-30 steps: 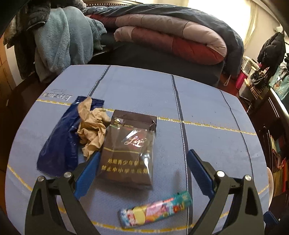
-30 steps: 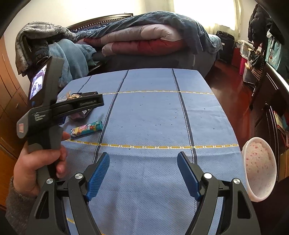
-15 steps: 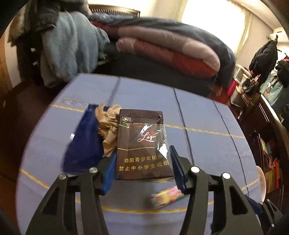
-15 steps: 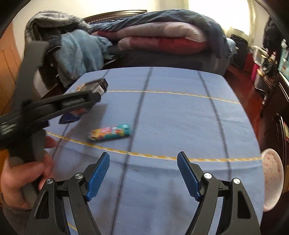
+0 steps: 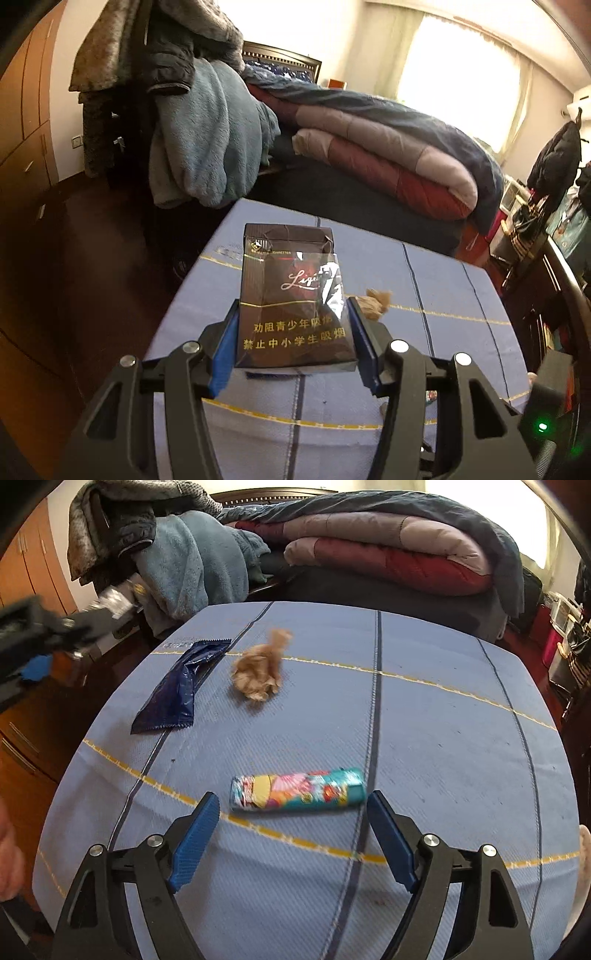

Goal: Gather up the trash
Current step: 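Grasp the brown cigarette pack with the left tool while the right tool grasps the lighter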

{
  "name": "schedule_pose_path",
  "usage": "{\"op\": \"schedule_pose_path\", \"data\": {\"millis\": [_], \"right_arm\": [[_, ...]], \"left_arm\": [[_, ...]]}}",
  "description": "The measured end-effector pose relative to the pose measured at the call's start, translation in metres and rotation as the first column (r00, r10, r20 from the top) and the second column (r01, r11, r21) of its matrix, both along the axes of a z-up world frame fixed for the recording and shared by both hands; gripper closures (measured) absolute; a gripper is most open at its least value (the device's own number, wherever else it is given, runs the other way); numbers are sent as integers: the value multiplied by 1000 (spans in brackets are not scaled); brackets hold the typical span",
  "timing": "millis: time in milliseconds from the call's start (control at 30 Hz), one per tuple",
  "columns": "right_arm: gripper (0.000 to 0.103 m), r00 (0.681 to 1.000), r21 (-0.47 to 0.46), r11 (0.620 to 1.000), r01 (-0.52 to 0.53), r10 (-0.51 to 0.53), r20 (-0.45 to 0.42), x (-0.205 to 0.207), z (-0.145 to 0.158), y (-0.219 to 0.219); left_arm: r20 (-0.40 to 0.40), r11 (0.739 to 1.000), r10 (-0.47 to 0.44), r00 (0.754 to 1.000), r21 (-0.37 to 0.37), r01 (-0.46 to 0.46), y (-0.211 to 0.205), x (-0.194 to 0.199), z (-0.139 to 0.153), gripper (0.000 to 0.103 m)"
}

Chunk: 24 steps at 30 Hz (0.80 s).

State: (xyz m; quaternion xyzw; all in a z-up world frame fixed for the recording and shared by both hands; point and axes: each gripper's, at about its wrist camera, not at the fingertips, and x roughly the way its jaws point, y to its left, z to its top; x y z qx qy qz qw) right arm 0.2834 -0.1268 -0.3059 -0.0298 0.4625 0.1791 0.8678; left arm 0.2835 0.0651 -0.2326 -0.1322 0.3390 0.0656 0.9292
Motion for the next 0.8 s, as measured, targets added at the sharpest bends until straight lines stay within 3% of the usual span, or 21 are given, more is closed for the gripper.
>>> {"op": "schedule_pose_path", "data": {"millis": [300, 333, 367, 433, 600, 667, 800], "right_arm": [[24, 1000, -17, 1000, -3, 3, 12, 5, -5, 5], [37, 1000, -14, 1000, -4, 4, 12, 4, -5, 5], [62, 1000, -37, 999, -8, 9, 24, 1, -3, 5], [73, 1000, -69, 998, -6, 8, 30, -1, -2, 5], [72, 1000, -53, 999, 3, -2, 19, -8, 0, -5], [59, 1000, -38, 999, 2, -2, 17, -11, 2, -9], [50, 999, -10, 1000, 24, -24, 38, -19, 9, -20]], "left_arm": [[21, 1000, -5, 1000, -10, 5, 5, -6, 9, 49], [25, 1000, -7, 1000, -12, 7, 5, -7, 10, 49], [28, 1000, -12, 1000, -14, 12, 4, -8, 11, 49], [33, 1000, -23, 999, -19, 24, 1, -9, 12, 49], [-1, 998, -66, 998, -15, 66, -7, -13, 7, 44], [-43, 997, -77, 996, 0, 77, -11, -19, -3, 34], [-144, 996, -73, 987, 46, 81, -22, -32, -31, 22]]}}
